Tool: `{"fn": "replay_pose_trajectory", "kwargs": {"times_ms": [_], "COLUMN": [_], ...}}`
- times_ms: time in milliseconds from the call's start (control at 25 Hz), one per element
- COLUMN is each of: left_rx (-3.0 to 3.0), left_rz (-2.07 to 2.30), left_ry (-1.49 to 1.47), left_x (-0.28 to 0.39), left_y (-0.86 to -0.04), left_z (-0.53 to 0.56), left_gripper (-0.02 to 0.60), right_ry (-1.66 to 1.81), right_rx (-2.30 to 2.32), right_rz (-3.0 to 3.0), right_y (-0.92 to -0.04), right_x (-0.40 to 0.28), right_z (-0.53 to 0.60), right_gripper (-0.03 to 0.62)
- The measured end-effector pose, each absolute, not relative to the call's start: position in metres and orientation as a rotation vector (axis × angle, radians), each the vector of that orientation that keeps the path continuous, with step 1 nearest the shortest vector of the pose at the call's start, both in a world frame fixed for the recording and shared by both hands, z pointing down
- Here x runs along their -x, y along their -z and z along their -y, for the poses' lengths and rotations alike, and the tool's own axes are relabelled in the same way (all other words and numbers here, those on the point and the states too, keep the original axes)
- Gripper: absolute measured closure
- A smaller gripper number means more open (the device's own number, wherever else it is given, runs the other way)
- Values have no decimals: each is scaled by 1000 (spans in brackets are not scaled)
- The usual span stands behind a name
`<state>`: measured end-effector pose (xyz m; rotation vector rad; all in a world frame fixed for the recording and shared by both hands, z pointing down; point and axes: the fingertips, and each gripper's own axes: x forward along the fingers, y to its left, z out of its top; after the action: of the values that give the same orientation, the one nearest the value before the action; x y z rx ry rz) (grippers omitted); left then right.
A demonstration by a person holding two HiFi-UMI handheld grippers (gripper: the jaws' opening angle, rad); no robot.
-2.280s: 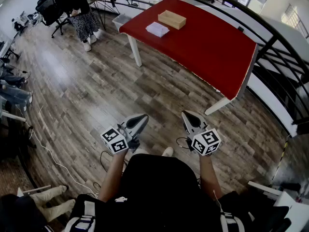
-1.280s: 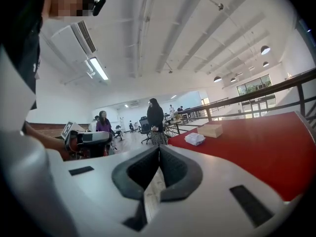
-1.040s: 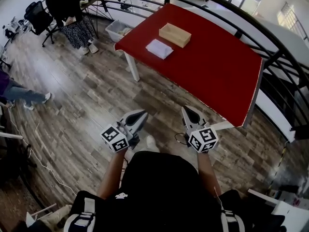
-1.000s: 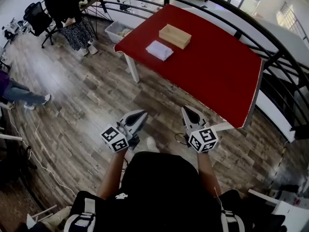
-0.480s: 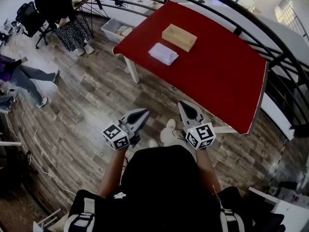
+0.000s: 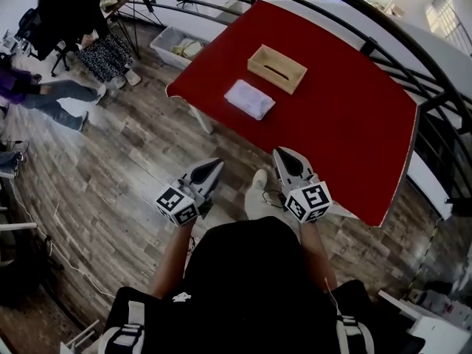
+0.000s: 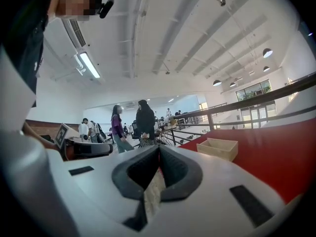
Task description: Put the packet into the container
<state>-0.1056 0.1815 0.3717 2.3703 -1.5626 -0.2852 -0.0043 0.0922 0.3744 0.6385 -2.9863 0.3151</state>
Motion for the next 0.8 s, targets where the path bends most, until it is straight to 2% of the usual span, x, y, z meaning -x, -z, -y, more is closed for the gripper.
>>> {"fn": "replay_pose_trajectory", "kwargs": {"times_ms": [360,800], "left_rx": [-2358,-2302], "left_rz": [1573,1607], "left_ry": [321,253], "left_x": [134,157], "left_y": [-360,-357], "left_z": [-68,38], "left_gripper": [571,571], "right_ry": [-222,-374], "right_rx": [-517,-457], "right_rz": [2979,2992], "right_y": [-363,-374], "right_x": [46,74], "right_z": [19,112], "right_gripper": [574,574]}}
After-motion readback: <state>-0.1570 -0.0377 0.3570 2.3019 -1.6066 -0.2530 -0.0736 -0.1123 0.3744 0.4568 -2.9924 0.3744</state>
